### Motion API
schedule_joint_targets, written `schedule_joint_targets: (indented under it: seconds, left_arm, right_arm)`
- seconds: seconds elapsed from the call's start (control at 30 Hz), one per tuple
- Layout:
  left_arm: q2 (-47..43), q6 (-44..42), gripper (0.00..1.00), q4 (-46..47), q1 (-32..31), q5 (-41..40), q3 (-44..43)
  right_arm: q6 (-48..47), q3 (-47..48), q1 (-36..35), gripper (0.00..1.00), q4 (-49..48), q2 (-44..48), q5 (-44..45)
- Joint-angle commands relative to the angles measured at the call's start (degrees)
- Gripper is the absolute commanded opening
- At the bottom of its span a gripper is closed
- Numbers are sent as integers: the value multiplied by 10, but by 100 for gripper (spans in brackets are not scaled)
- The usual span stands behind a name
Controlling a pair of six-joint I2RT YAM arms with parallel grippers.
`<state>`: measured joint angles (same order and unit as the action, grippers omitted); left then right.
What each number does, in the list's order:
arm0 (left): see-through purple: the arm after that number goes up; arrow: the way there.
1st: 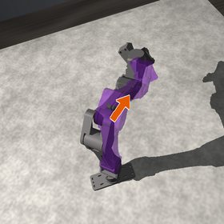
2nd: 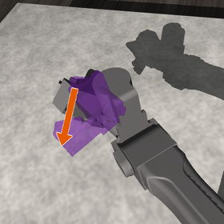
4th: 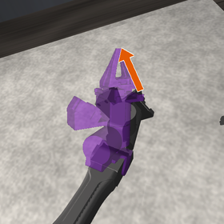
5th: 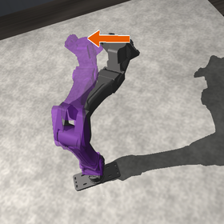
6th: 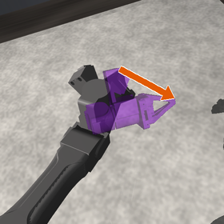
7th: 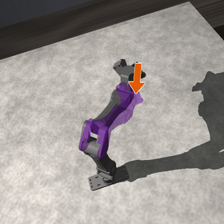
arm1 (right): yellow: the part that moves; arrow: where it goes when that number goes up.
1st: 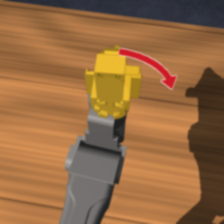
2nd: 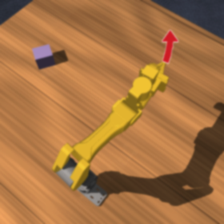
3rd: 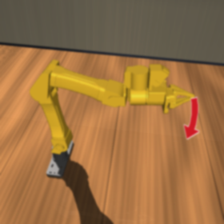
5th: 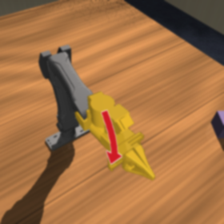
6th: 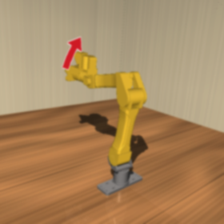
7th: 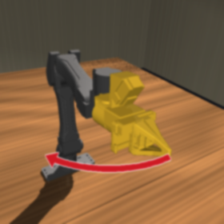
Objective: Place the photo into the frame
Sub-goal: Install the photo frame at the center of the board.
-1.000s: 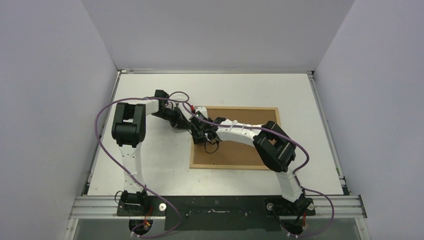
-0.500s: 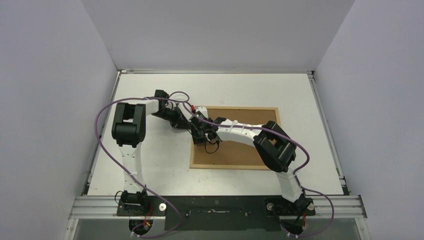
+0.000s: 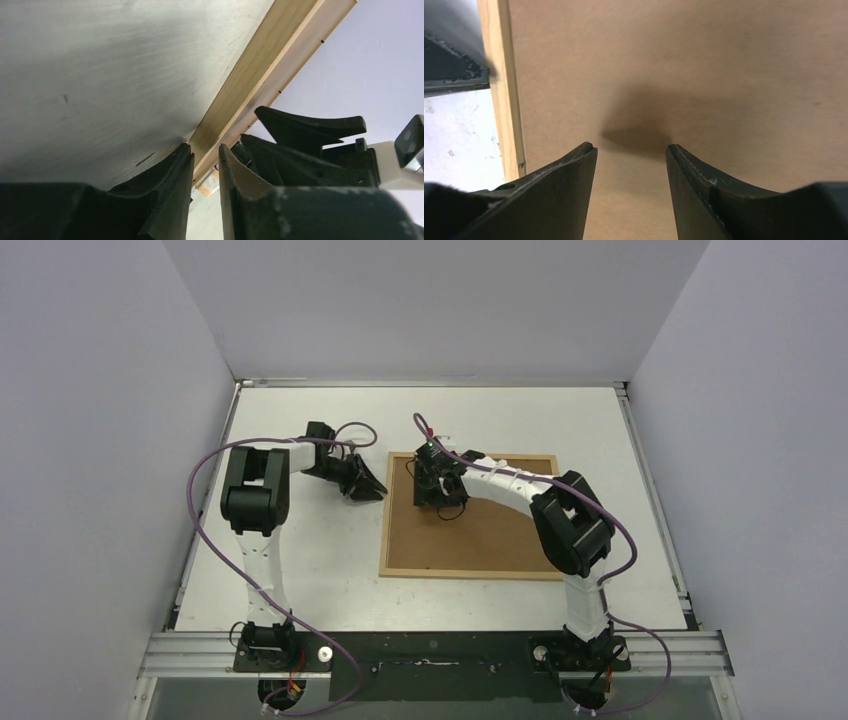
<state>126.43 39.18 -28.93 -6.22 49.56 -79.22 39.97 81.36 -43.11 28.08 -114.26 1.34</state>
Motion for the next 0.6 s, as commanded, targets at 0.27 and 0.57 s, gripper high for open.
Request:
schedule_joint_targets:
  seconds: [0.27, 0.57]
  left_arm:
    - [-27, -22, 37, 50, -20, -168, 31]
    - [-16, -28, 19, 32, -86, -204, 43]
  right_arm:
    - [-15, 13, 57, 55, 13, 52, -29]
    - [-29, 24, 69, 54, 19, 42, -39]
